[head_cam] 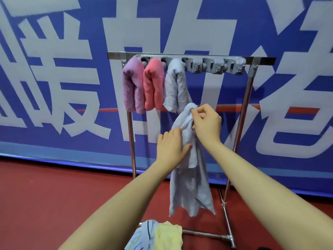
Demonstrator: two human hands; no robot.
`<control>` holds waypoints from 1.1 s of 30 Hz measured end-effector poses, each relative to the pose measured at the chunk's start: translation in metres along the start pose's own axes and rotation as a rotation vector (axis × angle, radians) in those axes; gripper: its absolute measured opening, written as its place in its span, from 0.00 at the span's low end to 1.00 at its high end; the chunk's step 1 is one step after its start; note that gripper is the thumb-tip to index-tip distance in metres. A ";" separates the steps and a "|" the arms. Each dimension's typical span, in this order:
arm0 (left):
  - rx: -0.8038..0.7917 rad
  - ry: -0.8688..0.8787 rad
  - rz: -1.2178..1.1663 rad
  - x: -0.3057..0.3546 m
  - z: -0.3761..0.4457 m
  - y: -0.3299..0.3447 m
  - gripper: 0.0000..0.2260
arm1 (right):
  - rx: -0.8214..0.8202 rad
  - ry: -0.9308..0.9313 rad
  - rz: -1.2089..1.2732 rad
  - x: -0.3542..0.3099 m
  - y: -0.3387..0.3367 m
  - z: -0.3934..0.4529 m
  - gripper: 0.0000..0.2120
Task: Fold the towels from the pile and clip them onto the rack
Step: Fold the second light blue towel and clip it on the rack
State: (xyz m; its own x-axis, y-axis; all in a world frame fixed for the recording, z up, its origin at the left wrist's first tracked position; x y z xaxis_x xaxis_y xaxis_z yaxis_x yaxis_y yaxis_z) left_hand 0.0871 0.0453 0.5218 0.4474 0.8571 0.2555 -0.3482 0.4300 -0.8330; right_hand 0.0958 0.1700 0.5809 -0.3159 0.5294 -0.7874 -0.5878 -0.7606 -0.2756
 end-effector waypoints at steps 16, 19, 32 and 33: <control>0.067 -0.129 -0.715 -0.022 0.056 -0.051 0.03 | -0.087 0.102 -0.060 0.048 0.002 0.000 0.06; 0.054 -0.128 -0.735 -0.024 0.060 -0.055 0.04 | -0.237 0.111 -0.005 0.056 0.016 -0.014 0.05; 0.069 -0.109 -0.666 -0.043 0.058 -0.076 0.04 | -0.488 0.099 -0.042 0.049 0.066 -0.043 0.06; 0.095 -0.120 -0.621 -0.049 0.058 -0.077 0.04 | -0.453 0.109 0.014 0.043 0.064 -0.039 0.08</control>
State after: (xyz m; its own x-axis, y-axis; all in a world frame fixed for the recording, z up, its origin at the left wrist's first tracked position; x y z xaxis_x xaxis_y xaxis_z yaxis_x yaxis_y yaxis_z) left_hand 0.0448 -0.0133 0.6022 0.4957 0.4637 0.7343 -0.1280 0.8753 -0.4663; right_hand 0.0737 0.1289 0.5077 -0.2269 0.4935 -0.8397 -0.1919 -0.8679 -0.4582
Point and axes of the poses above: each hand's wrist, its own z-axis towards the middle knuckle, its own y-axis out of the palm, x = y × z, the point moved 7 cm from there along z, towards the middle knuckle, and after that the axes turned 3 degrees about -x, right-handed, at the moved point
